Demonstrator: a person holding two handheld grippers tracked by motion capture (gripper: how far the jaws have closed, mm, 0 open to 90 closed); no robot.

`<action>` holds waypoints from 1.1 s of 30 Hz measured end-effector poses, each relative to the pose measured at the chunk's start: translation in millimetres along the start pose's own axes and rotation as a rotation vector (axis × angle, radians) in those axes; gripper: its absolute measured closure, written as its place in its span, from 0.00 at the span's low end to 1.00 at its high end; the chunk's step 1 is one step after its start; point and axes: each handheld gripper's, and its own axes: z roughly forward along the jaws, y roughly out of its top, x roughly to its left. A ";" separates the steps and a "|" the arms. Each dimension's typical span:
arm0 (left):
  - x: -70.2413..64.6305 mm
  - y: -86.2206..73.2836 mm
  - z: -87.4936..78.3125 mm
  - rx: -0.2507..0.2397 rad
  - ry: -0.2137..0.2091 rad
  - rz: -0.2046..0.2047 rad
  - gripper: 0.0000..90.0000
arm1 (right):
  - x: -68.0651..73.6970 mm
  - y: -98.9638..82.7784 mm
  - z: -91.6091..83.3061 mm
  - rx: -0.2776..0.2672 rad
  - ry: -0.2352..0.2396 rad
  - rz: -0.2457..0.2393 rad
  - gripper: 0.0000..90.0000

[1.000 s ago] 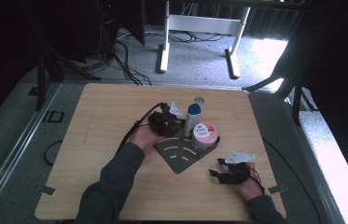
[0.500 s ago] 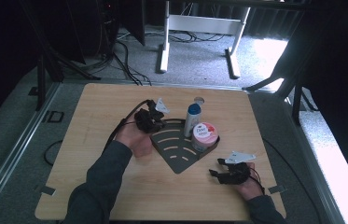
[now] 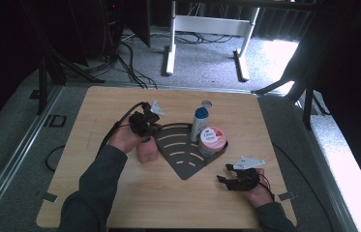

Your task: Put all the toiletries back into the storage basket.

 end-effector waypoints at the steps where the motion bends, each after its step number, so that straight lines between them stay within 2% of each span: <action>1: 0.2 0.1 -0.1 0.001 0.003 0.002 1.00 | 0.0 0.0 0.0 0.000 0.000 0.000 0.41; 5: 3.7 -0.7 -0.3 -0.002 0.003 -0.008 1.00 | 0.0 0.0 0.0 0.000 0.000 0.000 0.41; 10: 15.0 -8.8 0.4 0.014 0.017 -0.050 0.99 | -0.1 0.0 0.0 0.000 0.001 0.001 0.41; 14: 22.9 -12.2 -4.4 -0.006 0.025 -0.085 0.99 | 0.0 0.0 0.0 0.000 0.001 0.001 0.41; 18: 26.7 -13.7 -6.5 -0.011 0.027 -0.098 0.99 | 0.0 0.0 0.0 0.000 0.001 0.001 0.41; 19: 31.0 -16.1 -8.1 -0.015 0.040 -0.123 0.99 | 0.0 0.0 0.0 0.000 0.001 0.001 0.41; 25: 36.8 -21.4 -11.2 -0.008 0.061 -0.150 0.97 | 0.0 0.0 0.0 0.000 0.001 0.001 0.41; 28: 37.9 -23.6 -13.0 -0.008 0.058 -0.154 0.95 | 0.0 0.0 -0.1 0.000 0.001 0.002 0.41; 33: 34.7 -22.8 -12.8 -0.013 0.035 -0.130 0.81 | 0.1 0.0 -0.1 0.000 0.000 0.002 0.41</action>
